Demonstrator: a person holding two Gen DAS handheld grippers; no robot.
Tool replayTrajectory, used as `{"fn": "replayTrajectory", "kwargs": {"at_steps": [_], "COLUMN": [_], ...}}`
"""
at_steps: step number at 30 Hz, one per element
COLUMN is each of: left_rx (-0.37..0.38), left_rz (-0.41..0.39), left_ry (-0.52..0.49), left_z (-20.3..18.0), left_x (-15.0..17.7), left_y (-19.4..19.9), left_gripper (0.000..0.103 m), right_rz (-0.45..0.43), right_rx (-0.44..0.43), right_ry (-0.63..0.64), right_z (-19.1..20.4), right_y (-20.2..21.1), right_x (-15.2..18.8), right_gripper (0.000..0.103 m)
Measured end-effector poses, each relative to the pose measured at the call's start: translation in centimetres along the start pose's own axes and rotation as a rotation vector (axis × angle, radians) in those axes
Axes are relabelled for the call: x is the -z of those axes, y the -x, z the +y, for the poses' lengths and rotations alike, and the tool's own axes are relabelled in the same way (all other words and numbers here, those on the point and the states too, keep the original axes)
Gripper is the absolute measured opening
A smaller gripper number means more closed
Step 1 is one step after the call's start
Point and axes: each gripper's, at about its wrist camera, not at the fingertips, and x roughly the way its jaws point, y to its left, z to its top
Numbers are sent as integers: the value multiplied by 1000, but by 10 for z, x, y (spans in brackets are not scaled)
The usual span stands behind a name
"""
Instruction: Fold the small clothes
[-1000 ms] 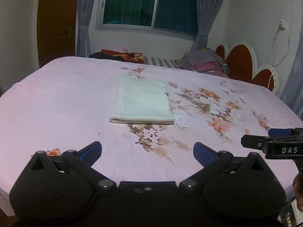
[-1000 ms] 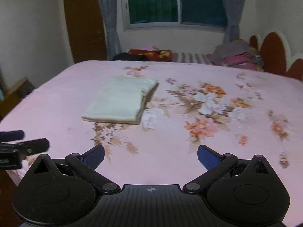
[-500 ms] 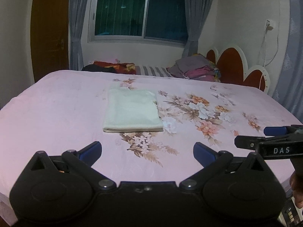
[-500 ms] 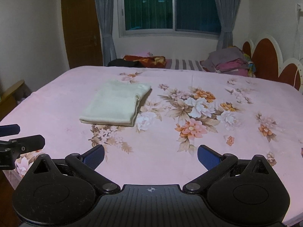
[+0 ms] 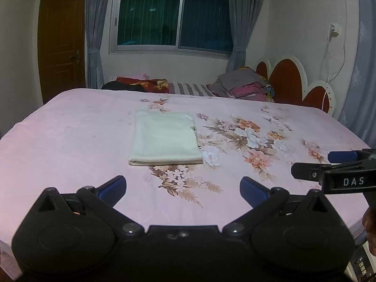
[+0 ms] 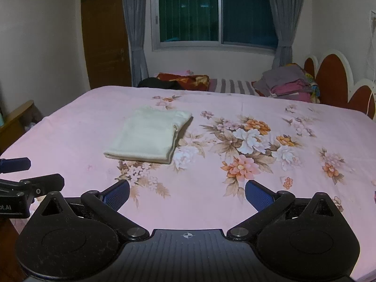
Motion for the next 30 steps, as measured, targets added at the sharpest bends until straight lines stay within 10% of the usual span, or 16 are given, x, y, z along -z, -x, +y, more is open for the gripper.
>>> {"fn": "replayTrajectory", "kwargs": {"at_steps": [30], "left_rx": [4], "left_rz": [2], "left_ry": [-15], "left_z": [6], "left_x": [-4], "left_y": [-5], "left_gripper": [103], "right_rz": [-6], "right_rx": [0], "right_ry": [6], "right_z": [-4], "right_y": [-2], "right_x": [-4], "right_gripper": [103]}}
